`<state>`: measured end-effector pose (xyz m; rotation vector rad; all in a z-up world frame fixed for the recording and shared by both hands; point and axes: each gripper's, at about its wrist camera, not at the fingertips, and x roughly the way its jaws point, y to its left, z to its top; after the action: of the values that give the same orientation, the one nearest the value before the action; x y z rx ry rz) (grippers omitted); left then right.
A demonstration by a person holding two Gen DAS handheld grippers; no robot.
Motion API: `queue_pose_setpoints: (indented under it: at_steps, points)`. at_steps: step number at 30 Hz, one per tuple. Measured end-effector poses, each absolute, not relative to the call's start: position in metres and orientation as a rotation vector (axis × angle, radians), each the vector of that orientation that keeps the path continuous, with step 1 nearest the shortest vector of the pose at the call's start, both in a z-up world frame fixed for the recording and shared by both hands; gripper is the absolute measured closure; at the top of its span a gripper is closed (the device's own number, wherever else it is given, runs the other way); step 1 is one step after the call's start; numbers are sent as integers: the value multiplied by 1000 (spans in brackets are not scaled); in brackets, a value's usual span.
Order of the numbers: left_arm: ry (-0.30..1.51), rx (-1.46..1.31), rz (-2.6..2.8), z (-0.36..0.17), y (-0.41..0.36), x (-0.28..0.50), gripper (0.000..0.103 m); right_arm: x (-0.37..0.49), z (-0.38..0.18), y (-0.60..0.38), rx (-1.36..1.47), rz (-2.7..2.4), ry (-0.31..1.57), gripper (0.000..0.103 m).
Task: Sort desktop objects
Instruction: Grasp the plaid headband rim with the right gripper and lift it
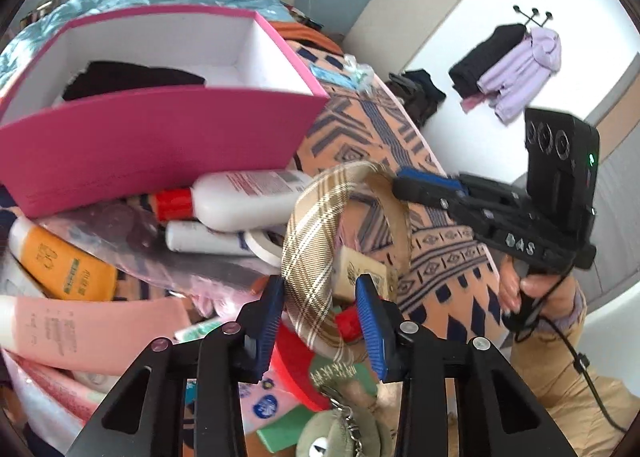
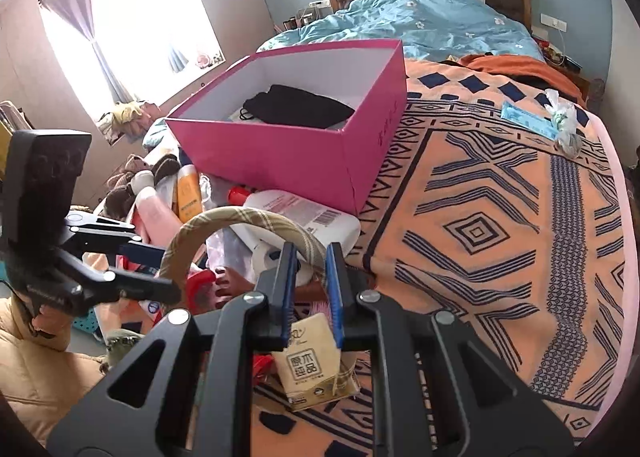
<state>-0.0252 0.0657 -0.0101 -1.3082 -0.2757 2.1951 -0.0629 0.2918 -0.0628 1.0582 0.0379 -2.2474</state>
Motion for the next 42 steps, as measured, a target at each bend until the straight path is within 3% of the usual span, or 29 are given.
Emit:
queue_pose_setpoints:
  at_steps: [8, 15, 18, 19, 20, 32, 35, 39, 42]
  points:
    - [-247, -1223, 2284, 13, 57, -47, 69, -61, -49, 276, 1012, -2174, -8, 85]
    - [-219, -1279, 2264, 2, 55, -47, 68, -70, -66, 245, 1033, -2194, 178, 83]
    - [-213, -1303, 2215, -5, 53, -35, 58, -73, -73, 243, 1040, -2191, 290, 67]
    - [-210, -1310, 2200, -7, 53, -32, 56, -75, -77, 241, 1049, -2173, 323, 57]
    - [-202, -1319, 2187, -10, 55, -29, 56, -76, -80, 239, 1055, -2160, 345, 55]
    - [-151, -1443, 2089, -46, 77, -18, 57, -68, -115, 191, 1030, -1970, 765, 55]
    - [-145, -1441, 2111, -46, 76, -20, 63, -60, -119, 190, 1024, -1959, 845, 57]
    - [-148, -1440, 2156, -47, 73, -26, 74, -64, -117, 202, 1067, -1959, 787, 60]
    - [-122, -1432, 2180, -46, 75, -29, 74, -66, -115, 210, 1096, -1951, 737, 63]
